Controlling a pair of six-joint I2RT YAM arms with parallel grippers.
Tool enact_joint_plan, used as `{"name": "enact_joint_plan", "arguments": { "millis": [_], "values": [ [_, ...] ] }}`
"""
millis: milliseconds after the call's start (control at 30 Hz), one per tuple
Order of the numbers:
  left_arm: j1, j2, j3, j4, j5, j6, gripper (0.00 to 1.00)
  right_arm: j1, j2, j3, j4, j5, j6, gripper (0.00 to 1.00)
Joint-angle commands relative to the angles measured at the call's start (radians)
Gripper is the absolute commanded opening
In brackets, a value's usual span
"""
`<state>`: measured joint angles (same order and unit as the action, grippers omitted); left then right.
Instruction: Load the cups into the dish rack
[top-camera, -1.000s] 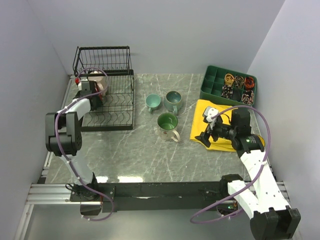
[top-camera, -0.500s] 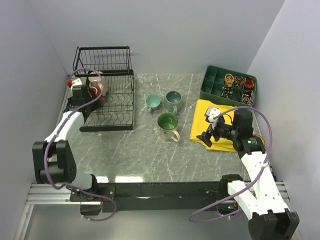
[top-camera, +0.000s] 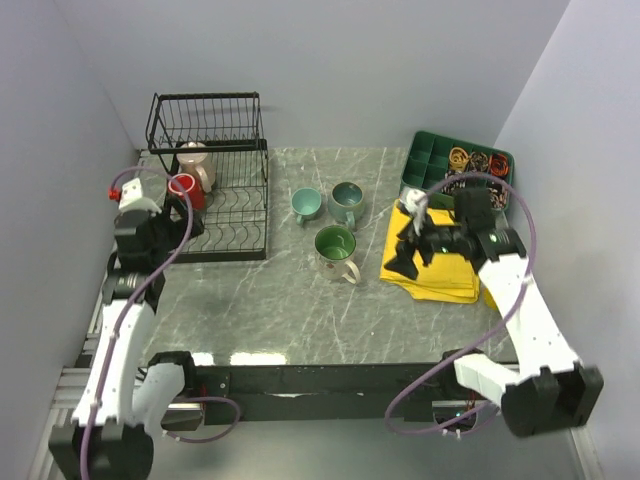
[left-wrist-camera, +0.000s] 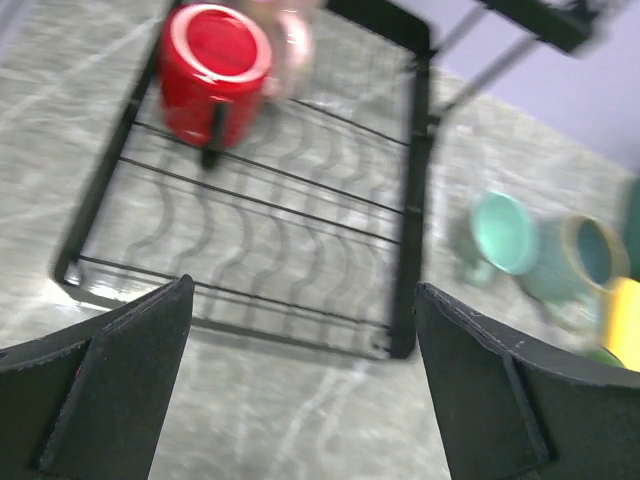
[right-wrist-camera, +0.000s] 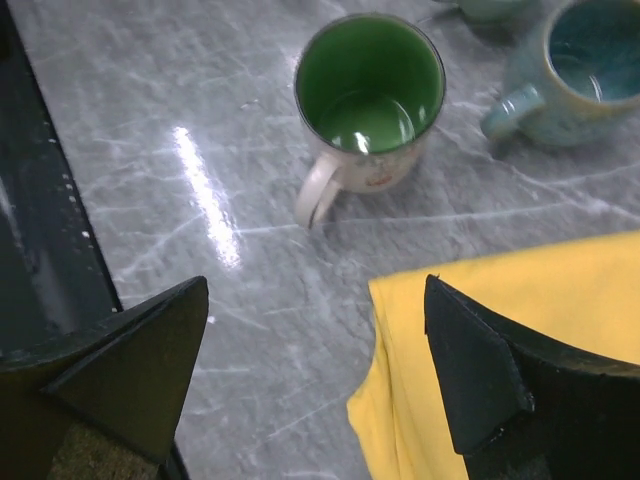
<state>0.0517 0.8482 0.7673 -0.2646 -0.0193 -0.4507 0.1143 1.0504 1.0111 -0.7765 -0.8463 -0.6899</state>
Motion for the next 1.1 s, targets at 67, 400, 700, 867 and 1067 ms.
{"name": "enact_joint_plan", "arguments": {
  "millis": [67,400,700,867,1067],
  "values": [
    [0.008,-0.171,-0.071,-0.028,0.234,-0.069,0.96,0.197,0.186,0.294,-0.193,0.168,0.133,0.94],
    [0.008,-0.256,-0.132,-0.025,0.41,-0.1,0.96,0.337,0.561,0.624,-0.162,0.397,0.216,0.93],
    [0.007,-0.236,-0.14,-0.002,0.475,-0.151,0.96,0.404,0.81,0.834,-0.256,0.523,0.19,0.94],
    [0.008,-0.219,-0.132,-0.004,0.492,-0.158,0.96,0.416,0.885,0.87,-0.282,0.51,0.122,0.91],
    [0.01,-0.221,-0.131,-0.009,0.521,-0.187,0.96,0.441,0.961,0.871,-0.3,0.5,0.079,0.71]
  ]
}}
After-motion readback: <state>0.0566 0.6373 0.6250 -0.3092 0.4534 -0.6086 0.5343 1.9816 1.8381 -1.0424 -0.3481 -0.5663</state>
